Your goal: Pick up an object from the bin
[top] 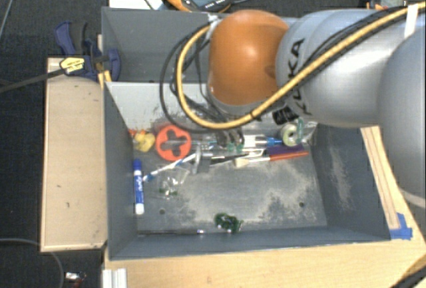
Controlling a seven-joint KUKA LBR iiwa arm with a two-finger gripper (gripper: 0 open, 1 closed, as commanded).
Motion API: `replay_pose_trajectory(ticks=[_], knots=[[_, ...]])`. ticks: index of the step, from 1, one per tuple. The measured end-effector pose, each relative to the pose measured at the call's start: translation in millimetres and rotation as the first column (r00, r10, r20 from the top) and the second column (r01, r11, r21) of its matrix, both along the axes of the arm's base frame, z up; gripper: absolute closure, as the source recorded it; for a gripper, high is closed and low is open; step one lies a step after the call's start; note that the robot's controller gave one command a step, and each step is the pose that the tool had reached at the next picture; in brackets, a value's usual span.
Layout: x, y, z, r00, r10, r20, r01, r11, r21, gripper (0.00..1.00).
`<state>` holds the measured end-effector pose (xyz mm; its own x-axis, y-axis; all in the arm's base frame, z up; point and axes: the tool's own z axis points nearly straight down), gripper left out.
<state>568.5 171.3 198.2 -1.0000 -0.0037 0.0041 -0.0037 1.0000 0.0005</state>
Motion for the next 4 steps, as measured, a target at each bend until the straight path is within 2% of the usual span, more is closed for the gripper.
replay_pose_trajectory(ticks=[1, 2, 3, 4], knots=[[1.3, -1, 5, 1.0, -0.007, 0.007, 0.007, 1.0, 0.001, 0.0], [10.7, 13, -130, 0.996, 0.087, 0.001, -0.087, 0.996, 0.001, 0.0], [10.7, 23, -66, 0.982, 0.189, 0.022, -0.189, 0.982, 0.003, 0.0], [2.2, -1, -98, 0.999, -0.035, 0.002, 0.035, 0.999, 0.0, 0.0]])
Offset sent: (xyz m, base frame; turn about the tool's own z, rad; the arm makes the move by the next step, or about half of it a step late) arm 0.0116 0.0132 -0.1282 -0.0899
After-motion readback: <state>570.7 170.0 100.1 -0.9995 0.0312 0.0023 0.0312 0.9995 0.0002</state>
